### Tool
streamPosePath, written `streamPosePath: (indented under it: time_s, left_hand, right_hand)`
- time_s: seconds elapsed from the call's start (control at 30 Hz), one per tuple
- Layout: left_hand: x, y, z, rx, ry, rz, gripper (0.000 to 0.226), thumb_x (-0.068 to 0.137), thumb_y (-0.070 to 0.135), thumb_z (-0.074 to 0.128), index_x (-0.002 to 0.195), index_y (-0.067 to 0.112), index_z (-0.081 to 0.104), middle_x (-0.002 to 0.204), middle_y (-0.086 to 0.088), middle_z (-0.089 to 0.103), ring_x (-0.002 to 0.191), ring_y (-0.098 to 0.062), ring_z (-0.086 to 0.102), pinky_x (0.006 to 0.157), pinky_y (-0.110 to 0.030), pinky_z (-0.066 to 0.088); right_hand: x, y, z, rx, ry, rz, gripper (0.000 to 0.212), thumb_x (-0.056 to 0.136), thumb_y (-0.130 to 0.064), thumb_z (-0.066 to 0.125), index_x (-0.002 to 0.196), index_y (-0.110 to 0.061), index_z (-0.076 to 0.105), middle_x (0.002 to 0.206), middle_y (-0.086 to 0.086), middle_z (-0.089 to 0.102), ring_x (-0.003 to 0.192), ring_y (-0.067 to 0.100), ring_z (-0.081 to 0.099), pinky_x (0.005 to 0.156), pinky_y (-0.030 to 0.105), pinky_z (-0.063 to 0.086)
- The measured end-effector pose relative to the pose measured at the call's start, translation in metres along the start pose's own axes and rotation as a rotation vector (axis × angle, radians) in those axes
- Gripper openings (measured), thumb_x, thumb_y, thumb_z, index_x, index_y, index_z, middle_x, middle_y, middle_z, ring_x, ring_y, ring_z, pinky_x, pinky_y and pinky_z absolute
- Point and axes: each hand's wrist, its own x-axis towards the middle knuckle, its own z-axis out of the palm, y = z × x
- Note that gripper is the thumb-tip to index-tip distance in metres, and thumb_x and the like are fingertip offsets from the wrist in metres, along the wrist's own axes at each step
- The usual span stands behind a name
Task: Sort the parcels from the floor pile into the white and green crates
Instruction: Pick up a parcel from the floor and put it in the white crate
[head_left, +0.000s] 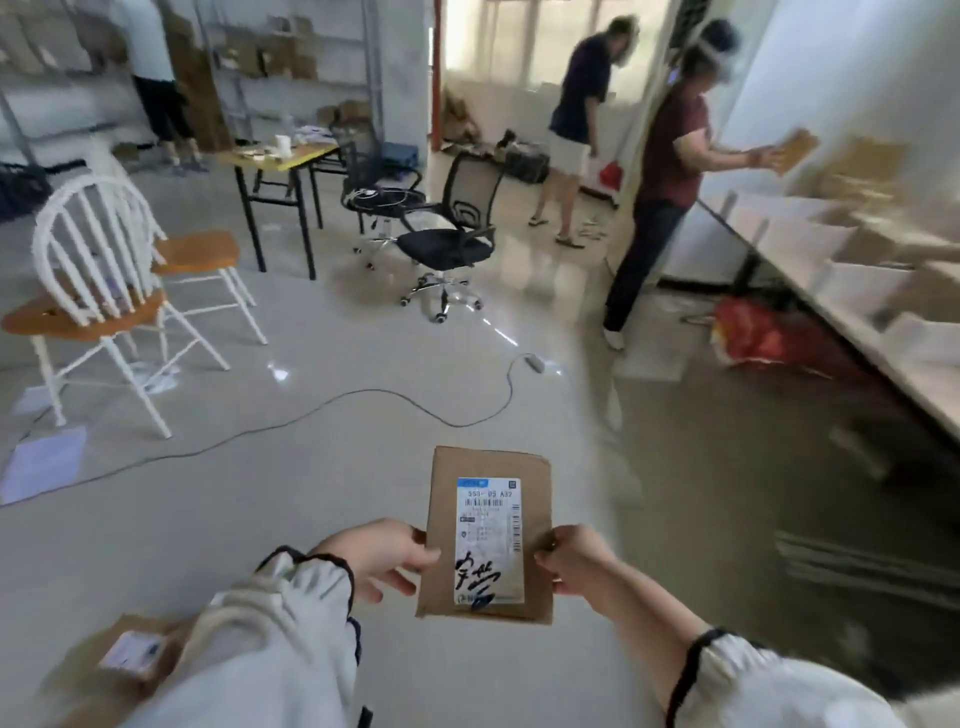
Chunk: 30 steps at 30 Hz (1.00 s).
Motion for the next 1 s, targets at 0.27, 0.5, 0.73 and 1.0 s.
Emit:
streamPosePath:
  time_s: [0.27, 0.5, 0.73, 1.0]
  left_hand:
    - [-0.029, 0.204, 0.201, 0.364, -0.266, 0.272, 0.031, 0.091, 0.039, 0.058, 0.118, 0.023, 0.056, 0.117, 0.003, 0.065, 0.105, -0.019, 0.063, 0.089, -0.040, 0.041]
    - [-0.034, 0.326, 0.427, 0.534, -0.459, 0.399, 0.041, 0.080, 0.043, 0.068, 0.115, 0.023, 0.062, 0.099, -0.003, 0.073, 0.087, -0.021, 0.067, 0.093, -0.039, 0.039]
    - [-0.073, 0.381, 0.613, 0.575, -0.500, 0.517, 0.019, 0.093, 0.031, 0.057, 0.109, 0.022, 0.063, 0.099, -0.005, 0.072, 0.089, -0.022, 0.066, 0.072, -0.032, 0.049]
    - [-0.047, 0.419, 0.708, 0.652, -0.482, 0.569, 0.029, 0.086, 0.034, 0.065, 0.112, 0.023, 0.062, 0.096, 0.000, 0.071, 0.088, -0.023, 0.070, 0.081, -0.037, 0.056]
  right_hand:
    - [-0.126, 0.168, -0.198, 0.311, 0.448, 0.166, 0.020, 0.089, -0.011, 0.060, 0.108, -0.007, 0.066, 0.105, 0.009, 0.070, 0.096, 0.021, 0.068, 0.084, 0.037, 0.057]
    - [-0.230, 0.331, -0.330, 0.551, 0.698, 0.302, 0.022, 0.092, -0.004, 0.054, 0.112, -0.005, 0.063, 0.108, 0.011, 0.068, 0.098, 0.022, 0.065, 0.082, 0.034, 0.057]
    - [-0.303, 0.465, -0.408, 0.743, 0.873, 0.423, 0.026, 0.093, -0.009, 0.056, 0.119, -0.007, 0.056, 0.117, 0.011, 0.063, 0.109, 0.025, 0.061, 0.084, 0.032, 0.054]
    - [-0.277, 0.550, -0.435, 0.970, 0.985, 0.517, 0.024, 0.092, -0.017, 0.058, 0.115, -0.011, 0.060, 0.108, 0.009, 0.067, 0.098, 0.027, 0.065, 0.087, 0.044, 0.055]
